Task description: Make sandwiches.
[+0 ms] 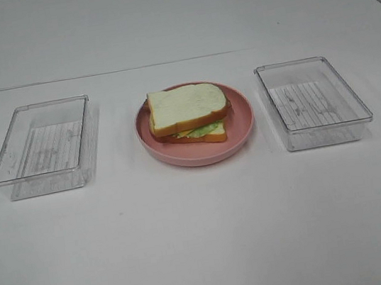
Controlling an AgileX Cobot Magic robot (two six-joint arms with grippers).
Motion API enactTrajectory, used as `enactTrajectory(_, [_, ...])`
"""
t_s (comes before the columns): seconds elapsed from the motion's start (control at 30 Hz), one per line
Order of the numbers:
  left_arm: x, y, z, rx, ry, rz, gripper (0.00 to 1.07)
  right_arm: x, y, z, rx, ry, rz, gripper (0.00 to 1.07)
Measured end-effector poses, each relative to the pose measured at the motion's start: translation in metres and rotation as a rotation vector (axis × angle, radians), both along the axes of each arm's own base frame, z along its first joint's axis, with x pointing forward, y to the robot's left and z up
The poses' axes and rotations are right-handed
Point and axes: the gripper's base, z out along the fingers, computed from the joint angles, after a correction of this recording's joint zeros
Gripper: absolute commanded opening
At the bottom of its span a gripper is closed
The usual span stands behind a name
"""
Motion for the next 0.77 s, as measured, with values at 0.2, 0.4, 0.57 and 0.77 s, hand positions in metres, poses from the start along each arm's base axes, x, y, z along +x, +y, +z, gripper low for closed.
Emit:
enactTrajectory(0.2, [0.0000,0.0000,0.0000,0.000,0.000,0.000,0.88,0.0001,0.0000,0.0001,-0.002,-0.002,0.001,0.99])
enactTrajectory(0.4, [0.0000,0.0000,0.0000,0.000,0.000,0.000,0.88,0.0002,0.0000,0.0002,-0.002,-0.003,0.002,0.99])
enactTrajectory(0.57, [0.0000,0.0000,0.0000,0.000,0.000,0.000,0.88,0.0002,0.0000,0.0002,-0.002,-0.003,0.002,0.99])
enactTrajectory(0.77, [0.0000,0.0000,0.0000,0.000,0.000,0.000,0.88,0.0002,0.0000,0.0002,-0.002,-0.003,0.002,0.99])
